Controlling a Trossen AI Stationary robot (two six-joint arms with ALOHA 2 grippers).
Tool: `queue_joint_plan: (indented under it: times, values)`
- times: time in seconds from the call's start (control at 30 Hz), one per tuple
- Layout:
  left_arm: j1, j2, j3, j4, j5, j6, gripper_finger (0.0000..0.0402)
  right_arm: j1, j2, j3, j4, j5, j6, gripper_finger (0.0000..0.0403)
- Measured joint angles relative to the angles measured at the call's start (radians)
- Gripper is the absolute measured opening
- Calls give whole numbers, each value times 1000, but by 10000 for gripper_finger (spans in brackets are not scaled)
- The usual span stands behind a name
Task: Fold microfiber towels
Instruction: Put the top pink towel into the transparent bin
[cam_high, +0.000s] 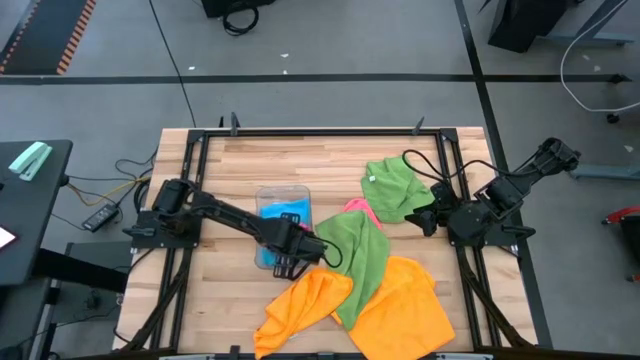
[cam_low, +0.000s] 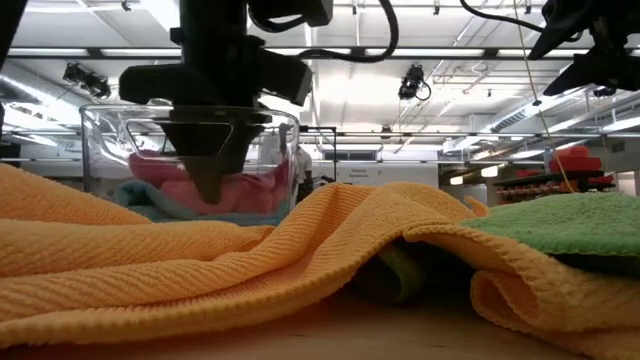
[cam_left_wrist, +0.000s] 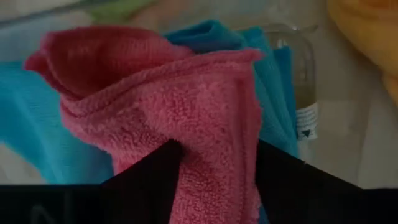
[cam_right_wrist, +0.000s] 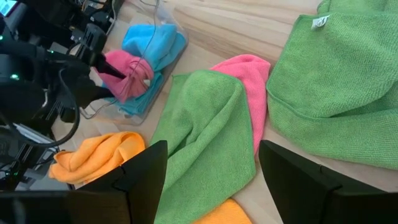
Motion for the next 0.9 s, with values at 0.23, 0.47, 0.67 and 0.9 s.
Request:
queue_joint_plan:
  times: [0.23,0.47,0.67,0.9]
  values:
    - [15,0,0,-17,40,-1,97,0,0,0,0,0,2,262]
    - [20,-15,3,-28,91,-2,14,0,0,0,0,0,2,262]
    - [48,-64,4,-52,144,0,18,0,0,0,1,0,0,262]
    - [115,-136,4,-49,280,22,17,0,0,0,1,0,-1,262]
